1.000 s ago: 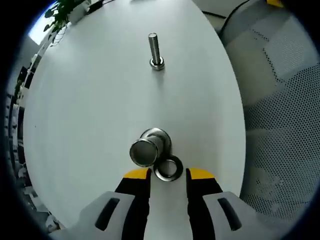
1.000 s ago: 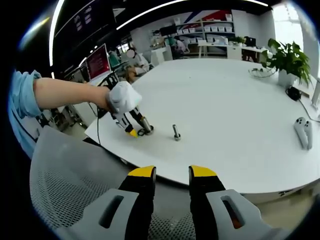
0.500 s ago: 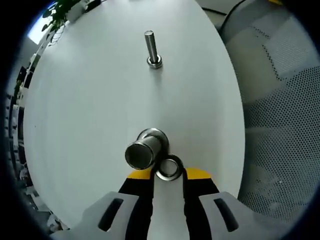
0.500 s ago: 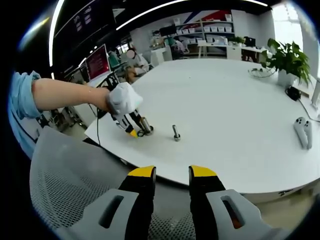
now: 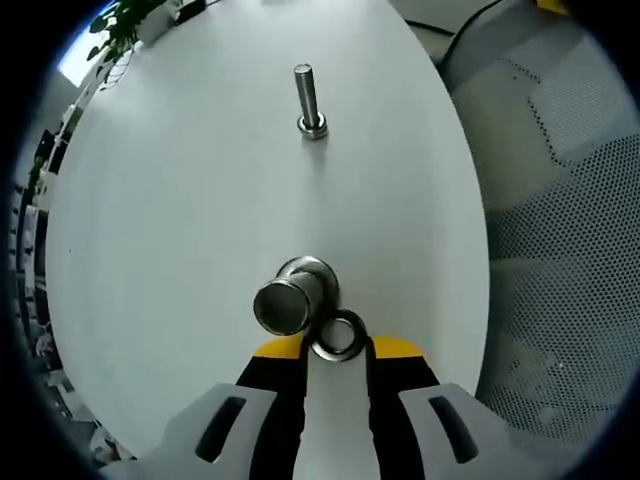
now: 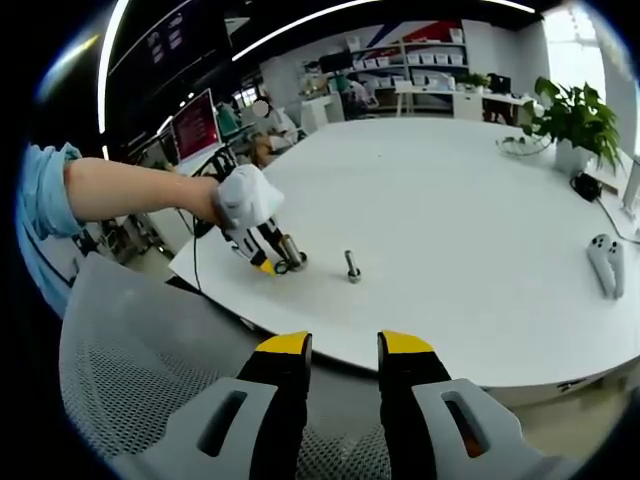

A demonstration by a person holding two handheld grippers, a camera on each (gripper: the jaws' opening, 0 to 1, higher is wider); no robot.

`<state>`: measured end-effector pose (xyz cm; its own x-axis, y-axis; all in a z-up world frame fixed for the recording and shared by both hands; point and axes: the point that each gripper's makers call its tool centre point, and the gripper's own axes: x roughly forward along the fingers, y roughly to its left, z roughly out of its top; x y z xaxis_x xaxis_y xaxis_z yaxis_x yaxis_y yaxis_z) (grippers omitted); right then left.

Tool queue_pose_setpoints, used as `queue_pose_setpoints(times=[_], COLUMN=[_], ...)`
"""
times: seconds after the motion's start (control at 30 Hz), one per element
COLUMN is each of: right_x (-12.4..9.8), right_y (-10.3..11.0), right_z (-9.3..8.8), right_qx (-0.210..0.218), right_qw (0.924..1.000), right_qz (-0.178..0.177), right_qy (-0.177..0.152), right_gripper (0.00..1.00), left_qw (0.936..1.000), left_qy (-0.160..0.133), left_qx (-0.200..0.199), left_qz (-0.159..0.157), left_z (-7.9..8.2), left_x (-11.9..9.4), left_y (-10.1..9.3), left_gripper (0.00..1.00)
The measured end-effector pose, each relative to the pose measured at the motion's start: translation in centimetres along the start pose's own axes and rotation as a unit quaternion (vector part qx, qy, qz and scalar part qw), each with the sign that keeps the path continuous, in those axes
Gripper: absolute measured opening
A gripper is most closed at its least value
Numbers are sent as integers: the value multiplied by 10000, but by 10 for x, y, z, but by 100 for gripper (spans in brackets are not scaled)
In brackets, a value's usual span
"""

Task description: Place the washer onto the threaded stud by aligning its center hole with the stud, sliding it down to the base, and recovering from edge contact or off-axis alignment until the washer reaches the visible bottom stop.

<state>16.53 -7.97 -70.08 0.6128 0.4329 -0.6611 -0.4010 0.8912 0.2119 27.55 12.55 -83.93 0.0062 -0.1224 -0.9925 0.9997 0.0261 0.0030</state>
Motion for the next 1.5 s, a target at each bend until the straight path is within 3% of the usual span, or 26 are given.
queue_pose_setpoints(times=[0.13, 0.23, 0.5, 0.73, 1.07, 1.33, 1.5], right_x=[0, 0, 0, 0, 0, 0, 0], right_y=[0, 0, -1, -1, 0, 0, 0], right_z=[0, 0, 0, 1, 1, 1, 2], right_qx=[-3, 3, 14, 31, 34, 31, 34], right_qw=[10000, 10000, 10000, 10000, 10000, 10000, 10000], right_qz=[2, -3, -12, -18, -10, -5, 4], right_qy=[4, 1, -5, -34, -29, -49, -73], right_gripper=[28, 28, 28, 28, 28, 28, 28], left_qw=[9995, 9998, 9999, 9994, 9988, 9973, 9962], left_qy=[-241, -214, -108, -248, -308, -404, -498], left_qx=[-220, 11, 10, -234, -277, -523, -568], left_qz=[-12, 30, 85, 116, 253, 317, 423], left_z=[3, 2, 4, 2, 0, -7, -7], left_x=[0, 0, 1, 0, -2, -14, -36], left_y=[1, 0, 0, 1, 8, 17, 22], left_gripper=[24, 23, 20, 19, 19, 19, 19])
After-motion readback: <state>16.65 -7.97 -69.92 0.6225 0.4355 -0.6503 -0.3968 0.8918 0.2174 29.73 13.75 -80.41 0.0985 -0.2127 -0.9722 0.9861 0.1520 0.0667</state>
